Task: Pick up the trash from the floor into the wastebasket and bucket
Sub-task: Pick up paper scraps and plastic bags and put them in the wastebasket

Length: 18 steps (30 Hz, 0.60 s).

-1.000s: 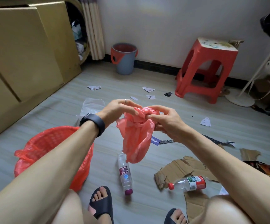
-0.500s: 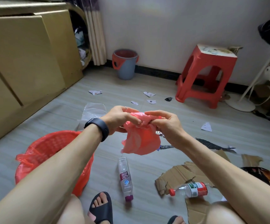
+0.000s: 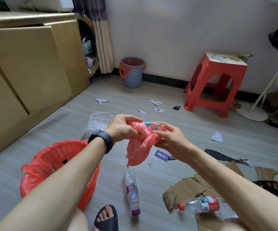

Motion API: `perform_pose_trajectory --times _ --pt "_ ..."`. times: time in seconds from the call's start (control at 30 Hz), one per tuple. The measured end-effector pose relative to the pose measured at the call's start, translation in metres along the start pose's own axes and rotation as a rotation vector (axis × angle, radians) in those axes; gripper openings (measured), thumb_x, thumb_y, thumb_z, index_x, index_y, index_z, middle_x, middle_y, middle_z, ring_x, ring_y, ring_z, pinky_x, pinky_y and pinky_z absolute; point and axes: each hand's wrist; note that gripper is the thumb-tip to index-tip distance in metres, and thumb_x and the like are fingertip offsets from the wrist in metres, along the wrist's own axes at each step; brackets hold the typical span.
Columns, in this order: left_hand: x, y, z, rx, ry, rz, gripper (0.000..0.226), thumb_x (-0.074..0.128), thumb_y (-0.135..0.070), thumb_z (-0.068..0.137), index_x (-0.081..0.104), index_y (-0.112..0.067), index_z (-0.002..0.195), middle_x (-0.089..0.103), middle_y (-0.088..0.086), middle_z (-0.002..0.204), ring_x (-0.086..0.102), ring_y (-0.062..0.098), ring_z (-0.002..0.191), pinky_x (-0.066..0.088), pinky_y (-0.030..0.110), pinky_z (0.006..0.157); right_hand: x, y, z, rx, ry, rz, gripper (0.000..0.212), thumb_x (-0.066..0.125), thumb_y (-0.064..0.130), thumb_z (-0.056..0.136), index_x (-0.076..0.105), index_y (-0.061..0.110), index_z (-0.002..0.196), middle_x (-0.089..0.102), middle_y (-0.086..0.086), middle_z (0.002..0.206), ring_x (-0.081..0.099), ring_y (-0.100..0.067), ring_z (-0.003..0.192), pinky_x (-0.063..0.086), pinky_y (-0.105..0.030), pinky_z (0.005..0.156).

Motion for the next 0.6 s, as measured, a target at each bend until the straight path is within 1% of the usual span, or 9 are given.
perform_pose_trajectory --times 0.1,0.17,0.2,0.27,0.33,0.4,0.47,0.53,0.6 --pt "-0.002 0.001 -0.001 0.023 0.020 -0.046 0.060 0.082 -0.003 0.050 0.072 -0.018 0.107 0.074 0.009 0.093 0.071 0.017 0.077 0.057 0.028 0.065 0.002 0.005 0.002 -0.048 -0.027 0.067 0.038 0.055 -0.017 0.084 0.074 0.008 0.104 0.073 -0.009 0.079 0.068 -0.019 0.066 0.056 -0.025 0.060" --pt "-0.008 -0.001 -0.002 -0.047 0.085 -0.158 0.067 0.085 -0.018 0.057 0.064 -0.022 0.120 0.073 0.006 0.105 0.071 0.018 0.090 0.055 0.030 0.072 -0.001 0.007 0.005 -0.051 -0.026 0.125 0.043 0.049 -0.021 0.082 0.074 0.005 0.105 0.072 -0.013 0.084 0.068 -0.022 0.070 0.057 -0.026 0.063" --pt "-0.011 -0.002 -0.003 -0.087 0.119 -0.172 0.067 0.084 -0.030 0.062 0.061 -0.025 0.124 0.072 0.003 0.109 0.070 0.017 0.095 0.052 0.030 0.077 -0.003 0.007 0.007 -0.051 -0.025 0.151 0.043 0.048 -0.022 0.082 0.074 0.004 0.105 0.070 -0.015 0.087 0.067 -0.024 0.073 0.057 -0.028 0.064" --pt "-0.016 -0.003 -0.007 -0.133 0.162 -0.031 0.060 0.072 -0.058 0.069 0.066 -0.030 0.121 0.073 -0.006 0.105 0.066 0.015 0.099 0.045 0.033 0.080 -0.008 0.007 0.009 -0.045 -0.034 0.197 0.044 0.047 -0.022 0.082 0.075 0.005 0.102 0.068 -0.017 0.089 0.065 -0.025 0.075 0.058 -0.029 0.065" --pt "-0.016 0.000 -0.010 -0.147 0.149 0.077 0.063 0.062 -0.072 0.069 0.071 -0.028 0.112 0.074 -0.009 0.102 0.065 0.015 0.103 0.043 0.034 0.079 -0.010 0.006 0.009 -0.050 -0.045 0.221 0.042 0.048 -0.023 0.083 0.075 0.006 0.098 0.069 -0.015 0.087 0.065 -0.024 0.072 0.058 -0.028 0.064" --pt "-0.014 0.002 -0.010 -0.137 0.153 0.031 0.060 0.065 -0.068 0.073 0.070 -0.024 0.114 0.075 -0.002 0.107 0.067 0.019 0.105 0.047 0.034 0.084 -0.009 0.008 0.008 -0.075 -0.049 0.214 0.037 0.052 -0.021 0.085 0.075 0.005 0.097 0.069 -0.015 0.083 0.066 -0.022 0.066 0.058 -0.027 0.063" --pt "-0.011 -0.001 -0.010 -0.144 0.163 -0.097 0.049 0.068 -0.054 0.084 0.068 -0.018 0.118 0.073 0.009 0.111 0.069 0.025 0.105 0.053 0.036 0.091 -0.005 0.008 0.009 -0.126 -0.070 0.188 0.031 0.057 -0.018 0.087 0.075 0.006 0.096 0.069 -0.015 0.082 0.066 -0.020 0.063 0.057 -0.025 0.062" --pt "-0.005 -0.007 -0.011 -0.158 0.135 -0.205 0.032 0.064 -0.034 0.094 0.067 -0.012 0.117 0.073 0.015 0.106 0.071 0.029 0.098 0.057 0.035 0.085 -0.001 0.006 0.010 -0.192 -0.109 0.126 0.029 0.061 -0.014 0.087 0.076 0.009 0.095 0.070 -0.016 0.082 0.066 -0.019 0.062 0.057 -0.025 0.062" --pt "0.000 -0.011 -0.010 -0.174 0.066 -0.260 0.018 0.061 -0.020 0.096 0.068 -0.011 0.109 0.072 0.013 0.092 0.072 0.026 0.082 0.059 0.032 0.074 0.002 0.002 0.012 -0.272 -0.142 0.014 0.033 0.061 -0.014 0.087 0.078 0.014 0.094 0.074 -0.011 0.081 0.068 -0.020 0.066 0.059 -0.028 0.066"
Point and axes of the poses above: each hand's wrist, its own z-axis towards the middle knuckle, its own x-axis out of the palm, y = z × x
